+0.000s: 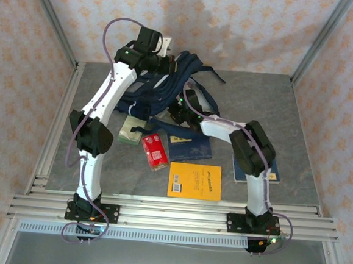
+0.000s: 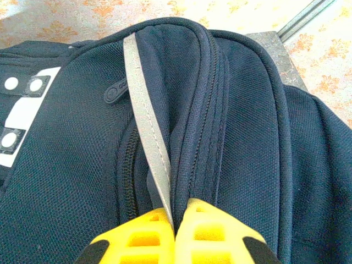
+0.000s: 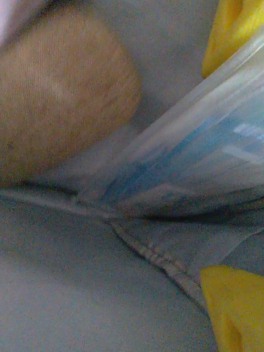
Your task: Pack books, pencil case, and school supplies into a backpack
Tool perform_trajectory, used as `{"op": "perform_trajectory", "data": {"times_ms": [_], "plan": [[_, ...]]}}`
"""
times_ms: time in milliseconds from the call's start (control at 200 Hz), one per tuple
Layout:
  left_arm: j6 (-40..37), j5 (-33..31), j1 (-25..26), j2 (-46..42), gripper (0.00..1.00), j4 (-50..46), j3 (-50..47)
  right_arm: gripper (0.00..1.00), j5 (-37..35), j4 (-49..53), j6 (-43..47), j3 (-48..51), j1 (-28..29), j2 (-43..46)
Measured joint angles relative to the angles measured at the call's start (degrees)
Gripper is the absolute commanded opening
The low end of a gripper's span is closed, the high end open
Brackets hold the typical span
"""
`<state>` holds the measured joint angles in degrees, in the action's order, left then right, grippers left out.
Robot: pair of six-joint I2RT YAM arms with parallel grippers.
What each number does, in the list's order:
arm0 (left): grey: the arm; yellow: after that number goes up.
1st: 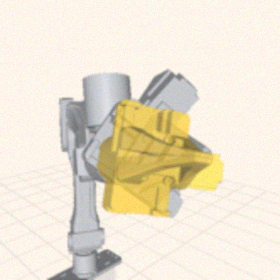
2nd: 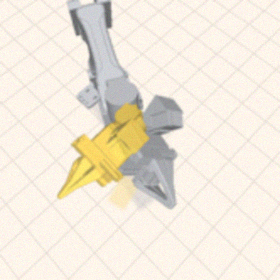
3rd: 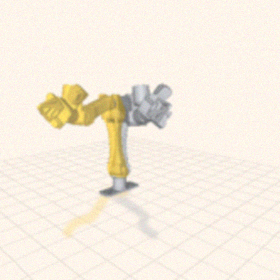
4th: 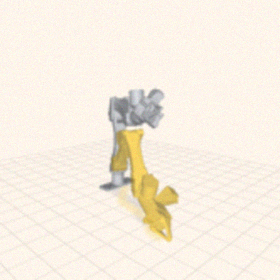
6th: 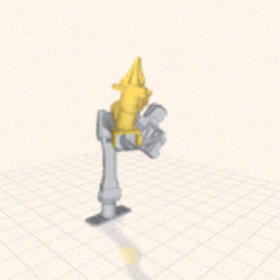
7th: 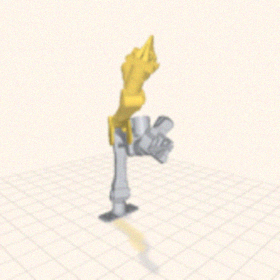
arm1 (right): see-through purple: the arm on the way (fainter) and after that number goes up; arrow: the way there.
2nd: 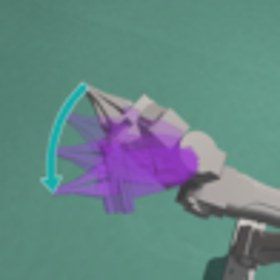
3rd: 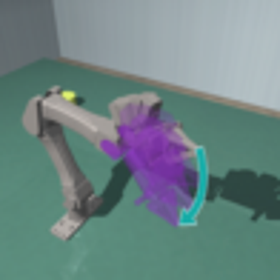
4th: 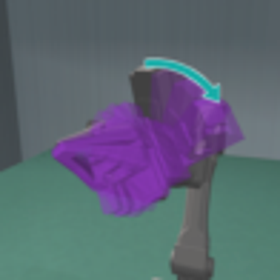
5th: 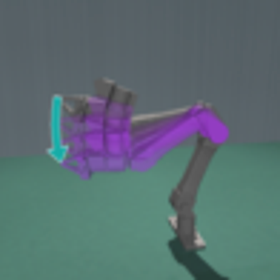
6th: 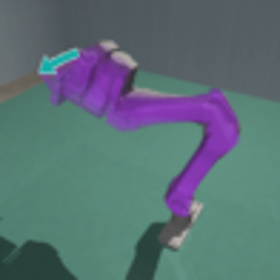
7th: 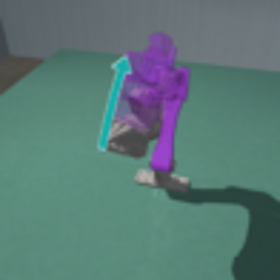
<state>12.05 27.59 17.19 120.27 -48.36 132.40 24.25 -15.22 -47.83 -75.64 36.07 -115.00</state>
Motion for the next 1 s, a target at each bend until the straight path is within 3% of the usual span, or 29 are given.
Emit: {"op": "perform_trajectory", "data": {"times_ms": [240,300,490,660,781,896,941,1001], "plan": [[1.62,0.28,-0.17,1.95,0.0,1.86,0.0,0.85,-7.3,6.19,6.05,7.26,-2.43,12.39],[2.12,0.28,-0.17,2.27,0.09,2.38,0.0,0.84,-10.75,8.24,7.76,9.62,-2.49,15.85],[3.82,-0.59,0.46,2.89,0.5,3.82,0.0,0.83,-25.27,15.76,12.52,17.42,-2.34,29.46],[4.15,-3.8,2.05,0.28,0.61,4.42,-2.64,0.76,-36.41,21.68,16.65,18.67,-2.38,39.98],[4.61,-11.47,4.15,-9.38,0.62,5.09,-13.77,0.73,-38.4,22.58,19.71,19.37,-1.73,44.11],[7.28,-19.85,5.95,-25.68,0.73,8.79,-31.56,0.71,-34.71,22.69,22.03,18.51,1.6,41.92],[9.16,-22.34,6.08,-33.07,0.8,10.8,-39.06,0.7,-32.09,21.81,22.29,18.03,3.61,39.04],[12.31,-25.05,5.55,-42.03,1.0,12.04,-47.67,0.67,-28.24,19.74,22.27,17.64,6.01,34.49]]}}
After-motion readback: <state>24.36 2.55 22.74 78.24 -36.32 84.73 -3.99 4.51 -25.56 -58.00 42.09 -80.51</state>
